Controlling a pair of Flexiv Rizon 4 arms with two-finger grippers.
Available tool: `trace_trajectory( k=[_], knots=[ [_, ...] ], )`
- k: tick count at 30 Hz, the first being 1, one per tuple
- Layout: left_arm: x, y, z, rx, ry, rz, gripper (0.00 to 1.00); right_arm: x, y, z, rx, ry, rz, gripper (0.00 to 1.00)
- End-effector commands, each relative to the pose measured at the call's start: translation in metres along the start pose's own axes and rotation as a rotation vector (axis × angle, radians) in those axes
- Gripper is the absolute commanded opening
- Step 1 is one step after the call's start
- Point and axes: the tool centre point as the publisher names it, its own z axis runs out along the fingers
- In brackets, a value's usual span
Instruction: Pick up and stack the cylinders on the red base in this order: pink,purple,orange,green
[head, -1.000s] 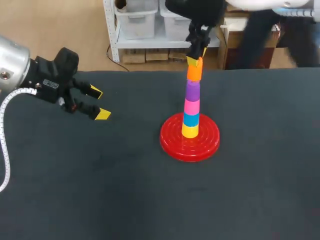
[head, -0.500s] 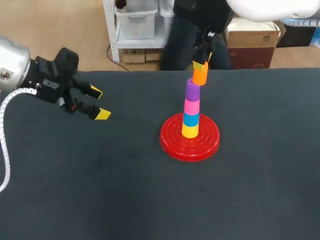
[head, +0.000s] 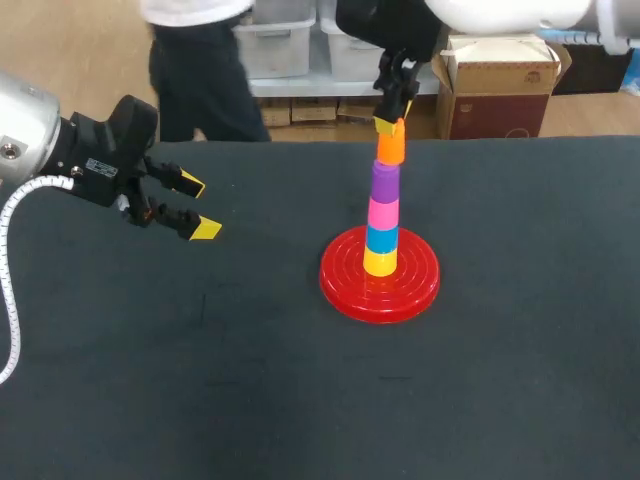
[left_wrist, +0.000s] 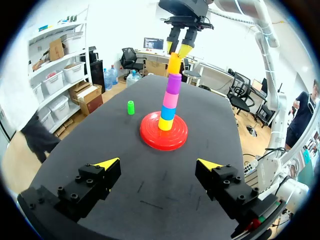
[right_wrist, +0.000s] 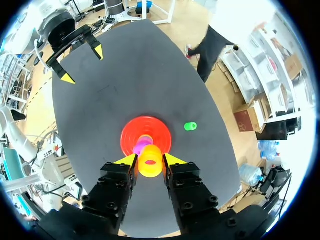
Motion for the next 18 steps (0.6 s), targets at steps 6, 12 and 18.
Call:
trace_trajectory(
  k=[6, 12, 18],
  knots=[
    [0.000, 0.001, 0.001, 0.000, 0.000, 0.001, 1.00, -0.004, 0.009, 0.002, -0.016, 0.012, -0.024, 0.00],
    [0.000, 0.001, 0.001, 0.000, 0.000, 0.001, 1.00, 0.006, 0.017, 0.002, -0.017, 0.020, -0.025, 0.00],
    [0.000, 0.001, 0.001, 0.000, 0.000, 0.001, 1.00, 0.016, 0.017, 0.003, -0.015, 0.026, -0.003, 0.00]
  ],
)
